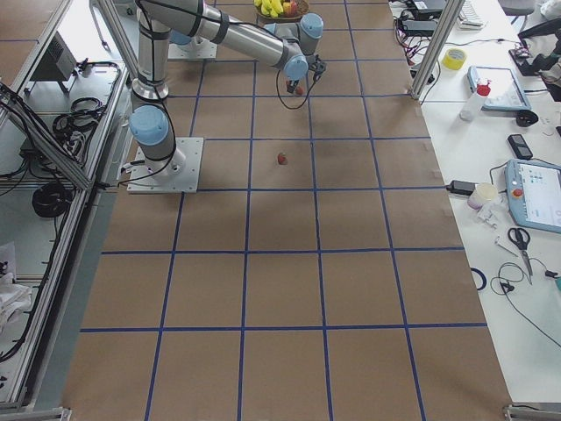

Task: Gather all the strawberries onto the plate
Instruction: 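Carry the strawberry toward the first one and lower it, then open the right gripper to release the strawberry and lift away, then move the right gripper to the last strawberry and grasp it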

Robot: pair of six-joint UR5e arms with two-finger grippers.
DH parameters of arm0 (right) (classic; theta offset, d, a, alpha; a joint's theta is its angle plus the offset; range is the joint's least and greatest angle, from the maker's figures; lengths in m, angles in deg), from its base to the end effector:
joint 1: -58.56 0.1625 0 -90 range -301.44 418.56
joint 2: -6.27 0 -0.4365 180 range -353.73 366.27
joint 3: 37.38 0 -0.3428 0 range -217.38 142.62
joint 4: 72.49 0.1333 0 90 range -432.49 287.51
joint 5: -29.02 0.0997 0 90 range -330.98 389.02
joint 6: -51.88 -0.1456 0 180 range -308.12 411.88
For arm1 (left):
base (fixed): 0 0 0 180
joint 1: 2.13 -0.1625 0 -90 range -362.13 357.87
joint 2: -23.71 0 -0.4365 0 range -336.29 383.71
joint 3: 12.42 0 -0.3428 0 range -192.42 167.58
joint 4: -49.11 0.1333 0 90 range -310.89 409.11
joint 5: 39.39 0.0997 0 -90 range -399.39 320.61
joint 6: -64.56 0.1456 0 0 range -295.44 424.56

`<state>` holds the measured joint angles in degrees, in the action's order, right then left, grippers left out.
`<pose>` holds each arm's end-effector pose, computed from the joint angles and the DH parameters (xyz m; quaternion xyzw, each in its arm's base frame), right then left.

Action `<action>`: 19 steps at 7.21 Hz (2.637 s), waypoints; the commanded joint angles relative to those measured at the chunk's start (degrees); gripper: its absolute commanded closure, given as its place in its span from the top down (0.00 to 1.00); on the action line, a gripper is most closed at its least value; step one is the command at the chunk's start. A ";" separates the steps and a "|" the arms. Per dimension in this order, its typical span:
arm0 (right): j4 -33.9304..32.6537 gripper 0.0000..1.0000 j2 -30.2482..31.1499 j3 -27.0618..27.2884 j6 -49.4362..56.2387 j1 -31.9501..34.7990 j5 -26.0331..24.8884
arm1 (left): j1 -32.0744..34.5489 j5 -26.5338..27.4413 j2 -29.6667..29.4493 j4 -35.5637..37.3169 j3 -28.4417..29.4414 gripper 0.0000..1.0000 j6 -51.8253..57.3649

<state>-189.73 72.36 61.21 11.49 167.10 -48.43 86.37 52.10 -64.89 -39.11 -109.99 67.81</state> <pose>0.3320 -0.4712 0.2267 0.1931 0.9740 0.0934 0.0726 -0.1185 -0.4217 0.4093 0.0158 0.9991 0.0388 0.0114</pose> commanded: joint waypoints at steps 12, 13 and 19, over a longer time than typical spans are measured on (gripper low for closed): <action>-0.09 1.00 -10.20 -8.68 -9.27 9.32 -0.33 | 0.00 0.00 0.00 -0.02 -0.07 1.00 0.09; 0.00 1.00 -7.41 -8.42 -8.83 9.06 -5.47 | 0.00 0.00 0.00 -0.02 -0.07 1.00 0.00; -6.71 1.00 11.93 15.86 32.47 -18.74 -13.87 | 0.09 0.00 0.09 0.06 -0.68 1.00 -0.09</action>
<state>-191.28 79.82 68.80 31.26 156.34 -62.24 86.42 52.06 -64.87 -39.11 -110.30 67.77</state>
